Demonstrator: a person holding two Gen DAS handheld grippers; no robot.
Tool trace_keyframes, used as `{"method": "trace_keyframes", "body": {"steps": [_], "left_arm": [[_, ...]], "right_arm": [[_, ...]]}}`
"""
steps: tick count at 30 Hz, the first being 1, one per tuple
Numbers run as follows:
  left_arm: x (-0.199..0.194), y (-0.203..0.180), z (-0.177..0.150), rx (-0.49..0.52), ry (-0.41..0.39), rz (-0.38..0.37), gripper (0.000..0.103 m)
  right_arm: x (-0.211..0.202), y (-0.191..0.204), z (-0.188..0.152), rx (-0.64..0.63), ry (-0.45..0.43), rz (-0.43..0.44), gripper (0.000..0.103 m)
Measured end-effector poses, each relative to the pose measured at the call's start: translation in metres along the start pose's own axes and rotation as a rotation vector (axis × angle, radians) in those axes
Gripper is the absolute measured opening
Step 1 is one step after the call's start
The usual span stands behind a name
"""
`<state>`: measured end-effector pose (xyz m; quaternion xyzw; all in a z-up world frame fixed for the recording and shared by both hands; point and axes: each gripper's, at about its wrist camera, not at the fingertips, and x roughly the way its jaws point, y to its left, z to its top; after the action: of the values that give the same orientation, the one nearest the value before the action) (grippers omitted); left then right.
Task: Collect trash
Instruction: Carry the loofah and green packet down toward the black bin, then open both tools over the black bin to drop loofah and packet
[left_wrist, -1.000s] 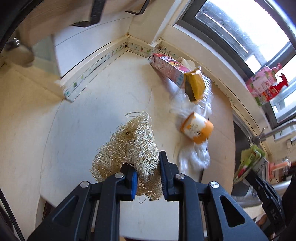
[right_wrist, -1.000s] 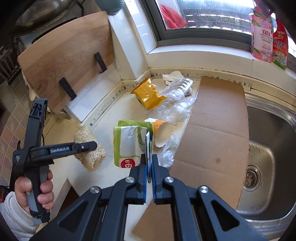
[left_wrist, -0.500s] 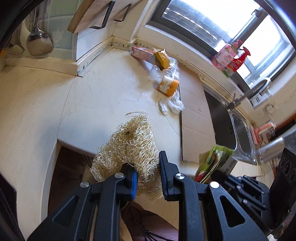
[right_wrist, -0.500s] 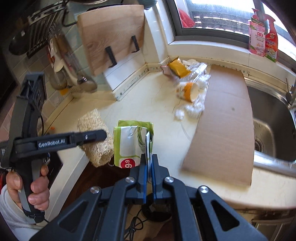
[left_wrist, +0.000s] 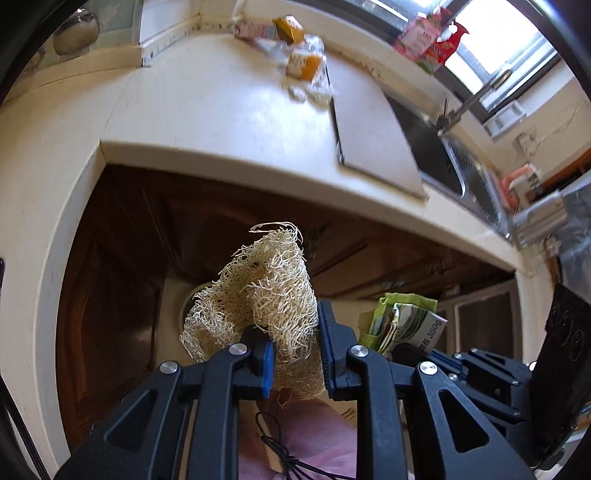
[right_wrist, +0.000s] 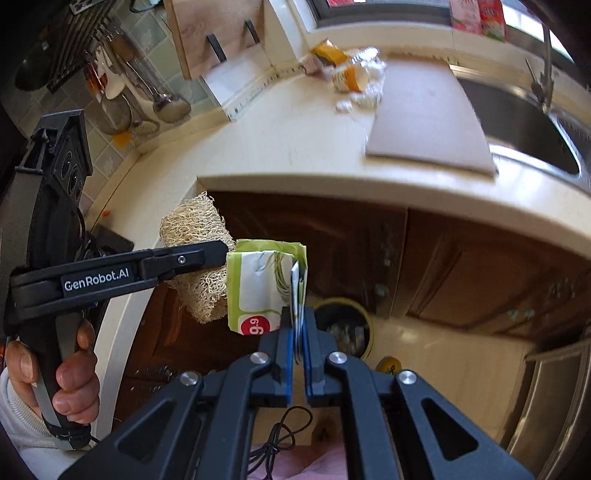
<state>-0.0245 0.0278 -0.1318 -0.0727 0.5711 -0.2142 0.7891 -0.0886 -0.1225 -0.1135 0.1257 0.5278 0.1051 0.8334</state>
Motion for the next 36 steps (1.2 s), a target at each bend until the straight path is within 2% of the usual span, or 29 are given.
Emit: {"method": "trace_keyframes", "body": {"steps": [2,7,12,16,20,26,28,29,30,31,33,36], "left_arm": [[0.01,-0.002,-0.009,0.017,0.027,0.035,0.018],[0.048,0.0,-0.024,0.012,0.103,0.067,0.018],[0.096,0.005,-0.037,0.029,0.166,0.118,0.018],[0.138,0.02,-0.046,0.019,0.22,0.163,0.018],[0.18,0.045,-0.054,-0.007,0.227,0.179,0.019],[0.248,0.095,-0.065,-0.103,0.236,0.17,0.021],[0.27,0.112,-0.068,-0.136,0.251,0.188,0.026],[0.281,0.111,-0.068,-0.141,0.254,0.2,0.034],[0.289,0.115,-0.069,-0.144,0.258,0.214,0.051],[0.295,0.12,-0.069,-0.144,0.253,0.227,0.06],[0.301,0.127,-0.069,-0.134,0.226,0.259,0.065],[0.31,0.14,-0.072,-0.124,0.223,0.278,0.074]], "right_arm": [[0.007,-0.006,-0.006,0.012,0.026,-0.004,0.004],[0.033,-0.03,-0.016,0.046,0.105,-0.002,0.004],[0.077,-0.052,-0.026,0.083,0.181,0.019,0.004],[0.125,-0.068,-0.037,0.109,0.252,0.034,0.004],[0.185,-0.082,-0.049,0.139,0.337,0.043,0.004],[0.283,-0.097,-0.058,0.147,0.407,0.009,0.006],[0.31,-0.097,-0.057,0.139,0.43,-0.008,0.008],[0.323,-0.096,-0.055,0.134,0.443,-0.01,0.008],[0.336,-0.096,-0.052,0.129,0.458,-0.008,0.012],[0.346,-0.094,-0.052,0.126,0.468,-0.011,0.017],[0.365,-0.095,-0.049,0.136,0.475,-0.041,0.028],[0.378,-0.099,-0.047,0.155,0.472,-0.039,0.035]]}}
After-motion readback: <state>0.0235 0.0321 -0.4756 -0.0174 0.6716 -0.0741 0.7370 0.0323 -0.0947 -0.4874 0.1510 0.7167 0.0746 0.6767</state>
